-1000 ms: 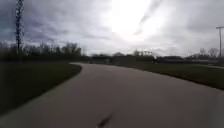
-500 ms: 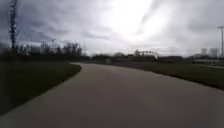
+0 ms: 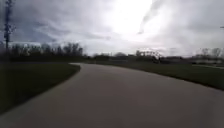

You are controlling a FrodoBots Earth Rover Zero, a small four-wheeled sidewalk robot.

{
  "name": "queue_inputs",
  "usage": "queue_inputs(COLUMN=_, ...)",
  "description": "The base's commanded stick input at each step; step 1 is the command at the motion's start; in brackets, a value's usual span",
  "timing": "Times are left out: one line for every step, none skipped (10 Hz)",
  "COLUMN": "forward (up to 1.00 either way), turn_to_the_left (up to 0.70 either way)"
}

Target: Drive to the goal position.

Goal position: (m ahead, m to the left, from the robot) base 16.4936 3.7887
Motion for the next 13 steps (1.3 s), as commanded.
queue_inputs(forward=1.0, turn_to_the_left=0.01)
queue_inputs(forward=1.0, turn_to_the_left=0.0)
queue_inputs(forward=1.0, turn_to_the_left=0.0)
queue_inputs(forward=1.0, turn_to_the_left=0.0)
queue_inputs(forward=1.0, turn_to_the_left=0.0)
queue_inputs(forward=1.0, turn_to_the_left=0.0)
queue_inputs(forward=1.0, turn_to_the_left=0.0)
queue_inputs(forward=1.0, turn_to_the_left=0.0)
queue_inputs(forward=1.0, turn_to_the_left=0.0)
queue_inputs(forward=1.0, turn_to_the_left=0.0)
queue_inputs(forward=1.0, turn_to_the_left=-0.11)
queue_inputs(forward=1.0, turn_to_the_left=-0.13)
queue_inputs(forward=1.0, turn_to_the_left=-0.07)
